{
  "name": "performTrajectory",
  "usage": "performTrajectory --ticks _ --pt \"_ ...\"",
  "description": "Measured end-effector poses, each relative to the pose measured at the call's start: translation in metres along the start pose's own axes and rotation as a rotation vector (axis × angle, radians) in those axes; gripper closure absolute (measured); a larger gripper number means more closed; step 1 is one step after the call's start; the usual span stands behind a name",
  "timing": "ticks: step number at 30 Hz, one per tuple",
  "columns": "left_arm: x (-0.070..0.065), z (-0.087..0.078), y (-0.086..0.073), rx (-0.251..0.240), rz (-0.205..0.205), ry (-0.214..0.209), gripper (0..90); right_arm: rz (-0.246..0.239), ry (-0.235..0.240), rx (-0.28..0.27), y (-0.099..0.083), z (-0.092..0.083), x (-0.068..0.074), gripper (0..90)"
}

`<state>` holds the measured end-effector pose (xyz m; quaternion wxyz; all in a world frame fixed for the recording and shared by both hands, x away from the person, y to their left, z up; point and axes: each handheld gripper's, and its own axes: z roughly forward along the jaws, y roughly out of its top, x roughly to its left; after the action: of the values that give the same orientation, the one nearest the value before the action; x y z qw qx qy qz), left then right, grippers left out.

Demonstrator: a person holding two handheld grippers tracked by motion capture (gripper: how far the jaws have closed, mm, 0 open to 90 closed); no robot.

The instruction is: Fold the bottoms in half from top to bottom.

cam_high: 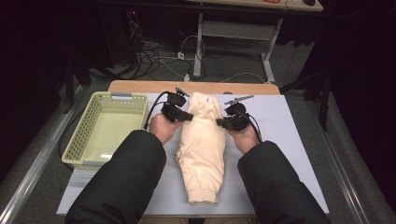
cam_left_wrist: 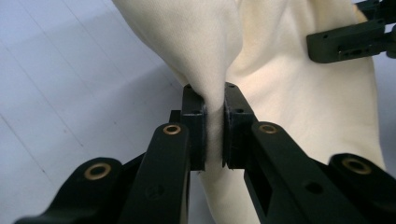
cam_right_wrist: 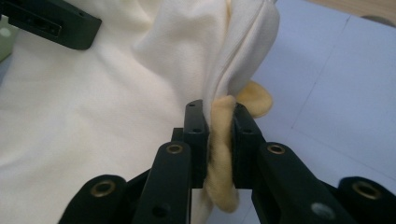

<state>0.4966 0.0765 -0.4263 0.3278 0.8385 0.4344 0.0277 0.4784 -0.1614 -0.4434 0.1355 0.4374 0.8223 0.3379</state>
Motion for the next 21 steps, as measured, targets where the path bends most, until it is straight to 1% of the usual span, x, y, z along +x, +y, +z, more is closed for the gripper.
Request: performTrajectory --ticks 2,4,6,9,21 --pt "-0.001 -0.001 0.0 -0.003 0.002 -0.004 79.7 0.001 -0.003 -0.003 0.002 -0.001 0.0 80.9" --pt "-0.001 0.0 -0.003 0.007 0.01 -0.007 79.7 -0.007 -0.001 0.003 0.001 0.0 0.0 80.9" --pt "-0.001 0.002 -0.006 0.01 0.006 -0.011 79.6 -0.018 0.001 0.01 -0.002 0.001 0.002 80.9" --pt "-0.001 0.004 -0.01 0.016 0.001 -0.019 79.6 -0.013 0.009 0.017 -0.006 0.001 0.003 80.9" --pt "-0.008 0.003 -0.017 0.026 0.026 -0.042 79.3 -0.018 0.027 0.027 -0.017 0.0 0.003 80.7"
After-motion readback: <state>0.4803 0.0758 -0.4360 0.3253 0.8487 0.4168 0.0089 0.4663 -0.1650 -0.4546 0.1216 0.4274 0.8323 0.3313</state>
